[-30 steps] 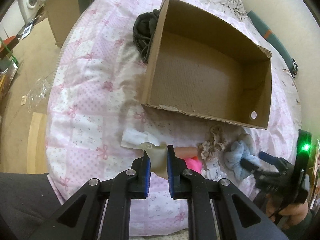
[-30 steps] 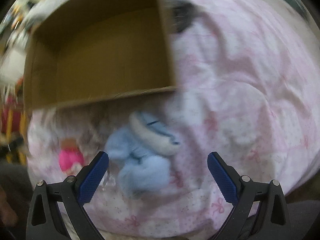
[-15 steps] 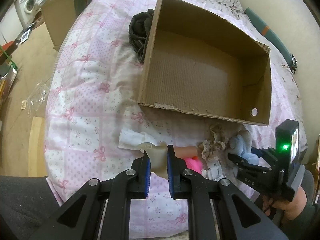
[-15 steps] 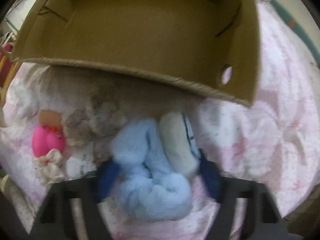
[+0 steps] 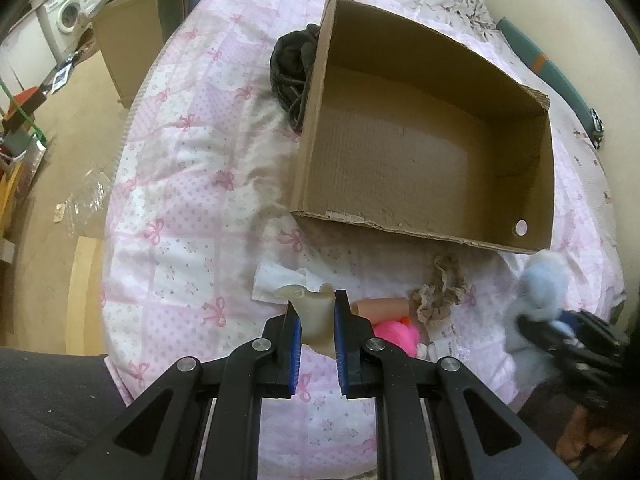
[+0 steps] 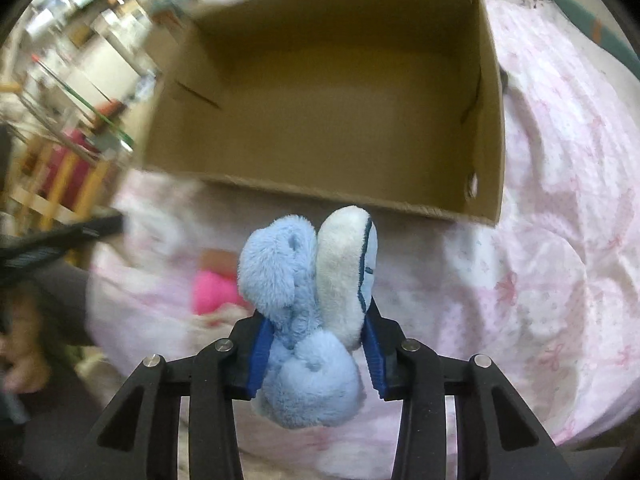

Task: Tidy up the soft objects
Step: 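Carry the blue plush into the cardboard box and open the right gripper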

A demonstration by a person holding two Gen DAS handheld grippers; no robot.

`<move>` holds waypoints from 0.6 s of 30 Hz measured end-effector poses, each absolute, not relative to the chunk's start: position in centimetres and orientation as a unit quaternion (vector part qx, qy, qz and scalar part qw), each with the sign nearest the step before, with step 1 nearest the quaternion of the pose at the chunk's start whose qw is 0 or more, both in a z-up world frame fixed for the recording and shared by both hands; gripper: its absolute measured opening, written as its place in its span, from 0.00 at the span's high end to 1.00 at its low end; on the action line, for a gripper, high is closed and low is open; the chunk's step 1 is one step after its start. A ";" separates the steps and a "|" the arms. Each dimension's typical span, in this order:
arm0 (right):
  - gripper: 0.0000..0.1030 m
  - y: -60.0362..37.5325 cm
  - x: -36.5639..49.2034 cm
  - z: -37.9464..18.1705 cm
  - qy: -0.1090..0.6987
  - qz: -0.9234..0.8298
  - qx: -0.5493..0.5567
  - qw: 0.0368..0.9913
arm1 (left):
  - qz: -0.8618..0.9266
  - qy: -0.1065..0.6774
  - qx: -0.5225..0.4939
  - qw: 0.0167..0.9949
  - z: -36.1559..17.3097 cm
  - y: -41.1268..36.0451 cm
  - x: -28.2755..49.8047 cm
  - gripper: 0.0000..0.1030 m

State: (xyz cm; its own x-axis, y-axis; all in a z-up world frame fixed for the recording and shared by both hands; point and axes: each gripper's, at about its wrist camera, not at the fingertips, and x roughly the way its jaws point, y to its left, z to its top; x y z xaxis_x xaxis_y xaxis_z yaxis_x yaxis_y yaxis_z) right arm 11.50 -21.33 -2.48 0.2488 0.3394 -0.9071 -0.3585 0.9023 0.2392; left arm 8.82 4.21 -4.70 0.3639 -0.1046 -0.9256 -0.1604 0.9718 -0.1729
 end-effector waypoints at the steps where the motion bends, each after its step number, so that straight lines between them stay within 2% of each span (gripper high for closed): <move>1: 0.58 -21.8 11.3 -1.5 0.560 0.228 0.009 0.796 | 0.017 0.562 -0.115 0.819 -4.7 4.1 8.9 0.88; 10: 0.58 -23.5 9.6 0.4 0.529 0.237 0.059 0.813 | 0.037 0.535 -0.087 0.839 -3.8 3.6 8.8 0.88; 15: 0.58 -23.9 9.0 -0.1 0.513 0.238 0.085 0.821 | 0.011 0.500 -0.101 0.860 -0.8 4.0 9.4 0.88; 18: 0.58 -24.3 9.3 1.3 0.488 0.239 0.088 0.835 | -0.024 0.468 -0.110 0.876 2.3 4.2 10.6 0.88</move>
State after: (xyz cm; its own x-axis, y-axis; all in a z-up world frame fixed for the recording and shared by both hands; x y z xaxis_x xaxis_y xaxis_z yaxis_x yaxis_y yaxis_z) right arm 9.27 -24.25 1.33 0.4095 0.4839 -0.7734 -0.3128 0.8708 0.3792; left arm 10.61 4.25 2.34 0.5602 -0.1444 -0.8157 -0.0616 0.9747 -0.2148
